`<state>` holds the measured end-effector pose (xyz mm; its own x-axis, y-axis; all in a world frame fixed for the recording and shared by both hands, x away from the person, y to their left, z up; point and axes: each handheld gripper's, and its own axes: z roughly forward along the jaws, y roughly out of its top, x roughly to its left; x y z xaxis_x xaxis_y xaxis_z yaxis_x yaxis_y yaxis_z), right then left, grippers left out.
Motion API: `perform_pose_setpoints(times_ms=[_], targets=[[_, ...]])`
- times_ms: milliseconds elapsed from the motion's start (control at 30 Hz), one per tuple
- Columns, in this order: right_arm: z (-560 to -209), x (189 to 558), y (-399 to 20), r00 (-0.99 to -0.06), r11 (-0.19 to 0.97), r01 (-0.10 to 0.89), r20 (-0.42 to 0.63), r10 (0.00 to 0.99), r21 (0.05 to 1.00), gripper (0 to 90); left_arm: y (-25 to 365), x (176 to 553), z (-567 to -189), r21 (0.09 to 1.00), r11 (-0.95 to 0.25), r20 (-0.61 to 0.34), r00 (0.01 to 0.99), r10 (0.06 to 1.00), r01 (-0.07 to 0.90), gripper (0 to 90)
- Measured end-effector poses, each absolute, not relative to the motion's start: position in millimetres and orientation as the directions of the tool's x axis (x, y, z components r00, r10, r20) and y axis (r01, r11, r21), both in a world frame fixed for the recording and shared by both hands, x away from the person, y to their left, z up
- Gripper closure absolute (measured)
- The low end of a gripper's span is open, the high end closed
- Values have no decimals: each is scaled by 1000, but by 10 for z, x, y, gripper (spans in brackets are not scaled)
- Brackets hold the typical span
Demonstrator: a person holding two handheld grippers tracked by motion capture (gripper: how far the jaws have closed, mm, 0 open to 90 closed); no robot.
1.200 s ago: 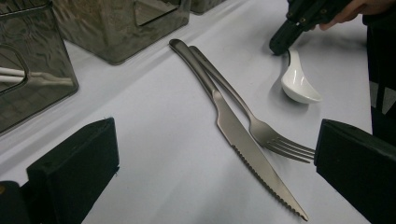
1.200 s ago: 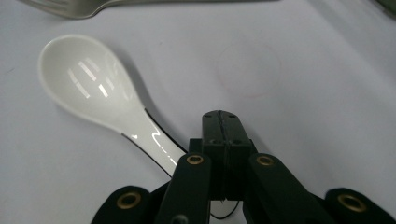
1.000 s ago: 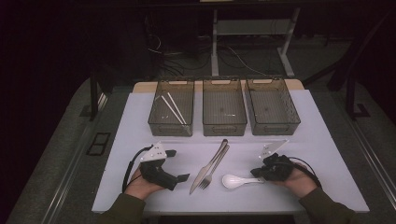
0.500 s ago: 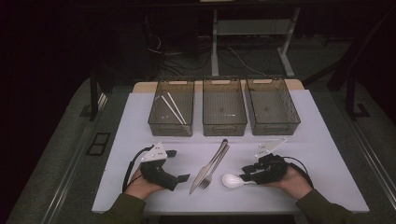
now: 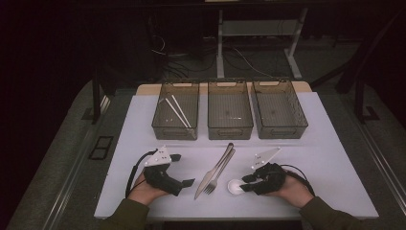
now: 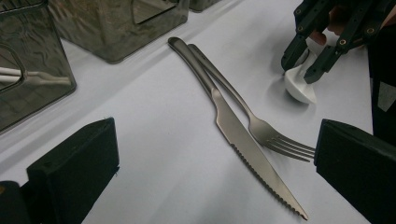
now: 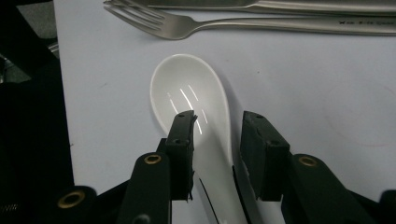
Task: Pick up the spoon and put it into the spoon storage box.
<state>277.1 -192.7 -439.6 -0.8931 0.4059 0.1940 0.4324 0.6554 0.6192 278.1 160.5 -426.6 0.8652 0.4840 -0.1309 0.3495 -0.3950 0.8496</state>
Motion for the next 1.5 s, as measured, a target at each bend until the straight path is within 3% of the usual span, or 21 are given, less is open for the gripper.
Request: perform_pose_setpoints(times_ms=[600,1500], targets=[[-4412,2664,-1944,-950,738,302,123,289,604,814,1604,2780,-4264,850,-396,-128,865,484,348,0],[-4176,2903,-2074,-884,609,422,155,442,671,820,1603,2781,-4266,850,-396,-129,866,483,347,0]])
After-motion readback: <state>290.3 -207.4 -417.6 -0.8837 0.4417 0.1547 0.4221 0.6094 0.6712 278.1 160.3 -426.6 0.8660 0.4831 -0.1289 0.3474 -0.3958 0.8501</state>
